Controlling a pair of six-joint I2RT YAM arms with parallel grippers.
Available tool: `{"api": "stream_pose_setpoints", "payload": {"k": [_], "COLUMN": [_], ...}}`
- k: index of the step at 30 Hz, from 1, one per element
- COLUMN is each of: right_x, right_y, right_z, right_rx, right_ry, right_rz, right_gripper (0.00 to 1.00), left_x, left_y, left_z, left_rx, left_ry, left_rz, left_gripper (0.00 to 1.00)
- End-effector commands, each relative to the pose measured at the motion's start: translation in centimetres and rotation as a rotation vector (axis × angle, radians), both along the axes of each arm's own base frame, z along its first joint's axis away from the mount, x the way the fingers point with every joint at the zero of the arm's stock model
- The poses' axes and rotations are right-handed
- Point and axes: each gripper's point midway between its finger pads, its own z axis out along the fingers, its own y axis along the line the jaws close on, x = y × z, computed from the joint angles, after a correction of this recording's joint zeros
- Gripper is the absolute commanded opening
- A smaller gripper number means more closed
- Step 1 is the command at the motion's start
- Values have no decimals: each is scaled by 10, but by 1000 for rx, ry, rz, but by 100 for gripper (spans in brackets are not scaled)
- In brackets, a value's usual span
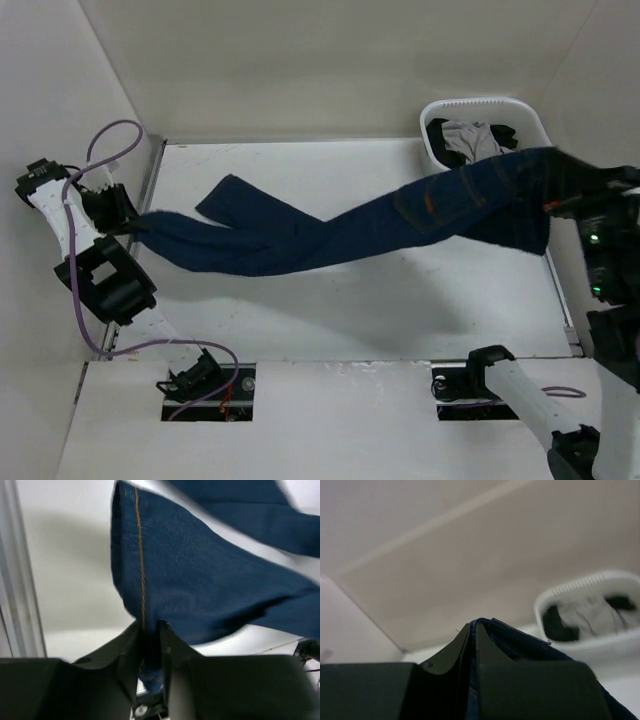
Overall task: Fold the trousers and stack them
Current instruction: Flatten the trousers out
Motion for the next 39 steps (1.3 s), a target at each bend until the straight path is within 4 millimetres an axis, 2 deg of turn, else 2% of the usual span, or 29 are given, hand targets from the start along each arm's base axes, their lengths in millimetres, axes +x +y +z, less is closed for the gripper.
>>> {"api": "stream_pose_setpoints", "payload": {"k": [1,3,6,9,12,16,17,20,22,24,27,30,33,36,39], "right_x": [-53,-60,-49,-34,-21,-9,-5,5,9,13,15,14,13,13,13], "right_y": [-7,3,16,23,24,20,21,22,20,20,17,11,8,8,8], "right_z": [105,125,132,127,117,100,95,79,72,67,59,54,49,42,36], "right_rx": [25,43,43,43,9,-11,-19,-40,-43,-55,-76,-77,-79,-84,-81], "right_ry": [-359,-441,-460,-427,-390,-339,-326,-288,-272,-257,-226,-212,-203,-186,-177], "right_rz": [16,80,128,128,94,41,36,22,6,1,-16,-35,-45,-44,-45], "right_gripper": [0,0,0,0,1,1,2,2,2,2,2,2,2,2,3], "left_x": [-34,-20,-2,5,-17,-69,-76,-75,-69,-75,-109,-153,-177,-183,-179], "left_y": [12,14,4,-37,-82,-119,-128,-166,-201,-237,-272,-272,-260,-253,-256], "left_z": [-28,-37,-28,-16,-27,-62,-69,-74,-69,-68,-86,-118,-140,-154,-162], "left_rx": [77,150,304,467,619,799,841,945,951,902,797,705,667,696,719], "left_ry": [186,179,114,-4,-62,-150,-204,-432,-594,-735,-793,-707,-622,-585,-587], "left_rz": [-23,-45,-121,-346,-645,-1101,-1206,-1415,-1494,-1584,-1804,-2048,-2188,-2269,-2284], "left_gripper": [25,32,38,45,49,49,49,50,52,56,58,56,54,54,55]}}
